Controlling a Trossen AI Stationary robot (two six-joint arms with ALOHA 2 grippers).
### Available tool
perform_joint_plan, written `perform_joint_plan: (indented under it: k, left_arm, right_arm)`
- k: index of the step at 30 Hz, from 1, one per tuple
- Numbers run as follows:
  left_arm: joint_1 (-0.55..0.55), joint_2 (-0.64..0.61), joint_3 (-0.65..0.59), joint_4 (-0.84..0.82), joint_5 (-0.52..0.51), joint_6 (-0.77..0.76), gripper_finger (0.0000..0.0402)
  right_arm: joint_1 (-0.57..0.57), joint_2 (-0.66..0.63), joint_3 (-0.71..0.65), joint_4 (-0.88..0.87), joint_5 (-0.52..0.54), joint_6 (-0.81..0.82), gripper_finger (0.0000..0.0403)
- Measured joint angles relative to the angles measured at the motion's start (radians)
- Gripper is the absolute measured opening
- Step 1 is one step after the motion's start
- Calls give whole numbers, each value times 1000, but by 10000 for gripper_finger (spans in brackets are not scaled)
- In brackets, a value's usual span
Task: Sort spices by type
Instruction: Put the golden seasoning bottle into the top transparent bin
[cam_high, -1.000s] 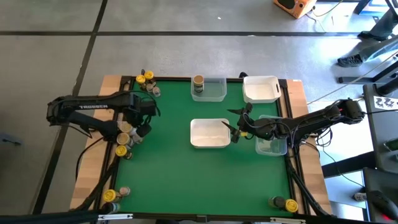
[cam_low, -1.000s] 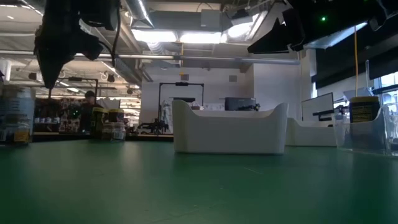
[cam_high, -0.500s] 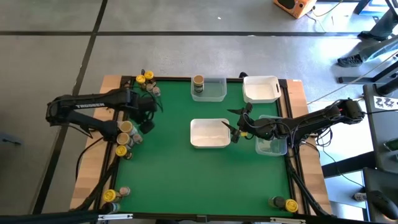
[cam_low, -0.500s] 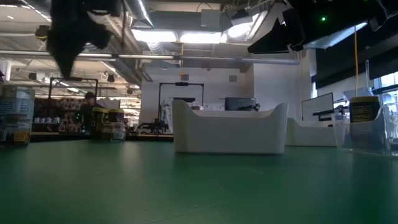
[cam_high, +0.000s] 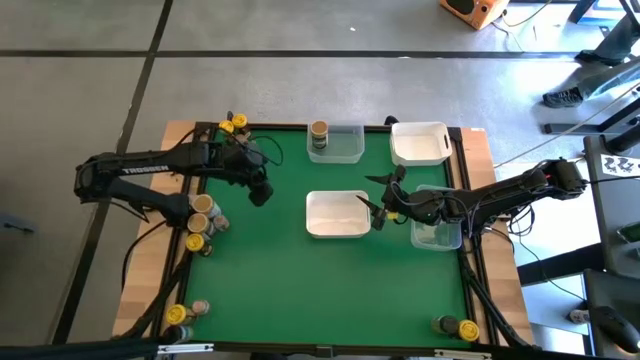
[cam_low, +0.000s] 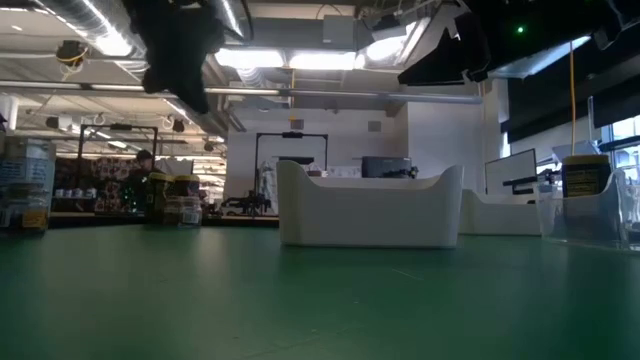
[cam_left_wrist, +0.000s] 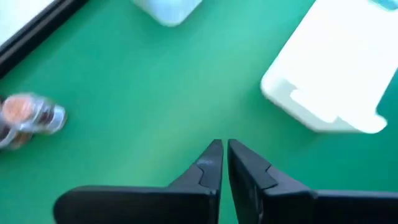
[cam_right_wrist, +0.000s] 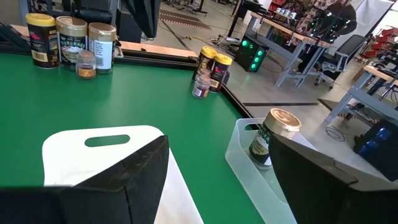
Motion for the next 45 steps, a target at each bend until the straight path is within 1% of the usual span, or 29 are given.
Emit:
perform_joint_plan:
  k: [4, 11, 14, 16, 18, 22, 25, 28, 30, 33, 35, 37, 40, 45]
  left_arm:
    - [25, 0, 0, 4, 19, 40, 74]
    - [69, 2, 0, 0, 75, 104, 191]
    - [77, 6, 0, -18, 86, 141, 233]
    - [77, 6, 9, -45, 89, 165, 254]
    - [74, 6, 46, -92, 97, 178, 268]
    - [44, 5, 167, -318, 99, 166, 275]
    - [4, 4, 227, -523, 74, 77, 276]
    - [-39, 2, 231, -704, 51, -48, 276]
    - [-70, -3, 209, -717, 49, -119, 276]
    - [-111, -33, 174, -693, 54, -164, 276]
    - [-133, -38, 160, -719, 31, -165, 276]
    - [-153, -56, 138, -705, 15, -183, 276]
    - [-176, -94, 119, -719, 20, -189, 276]
    - [-187, -118, 94, -715, 56, -169, 276]
  right_arm:
    - [0, 0, 0, 0, 0, -1, 276]
    - [0, 0, 0, -1, 0, -1, 276]
    - [0, 0, 0, 0, 0, -1, 276]
    - [0, 0, 0, 0, 0, -2, 276]
    - [-4, 0, 0, 0, 0, -2, 276]
    - [-20, 0, 0, -6, 0, -1, 276]
    - [-22, 0, 0, -7, 0, -1, 276]
    - [-21, 0, 0, -7, 0, -1, 276]
    - [-21, 0, 0, -7, 0, -1, 276]
    - [-20, 0, 0, -10, -4, -1, 276]
    - [-19, 0, 0, -14, -18, 3, 276]
    - [-19, 0, 0, -13, -27, 3, 276]
    - [-19, 0, 0, -13, -27, 4, 276]
    - [-19, 0, 0, -8, -26, 5, 276]
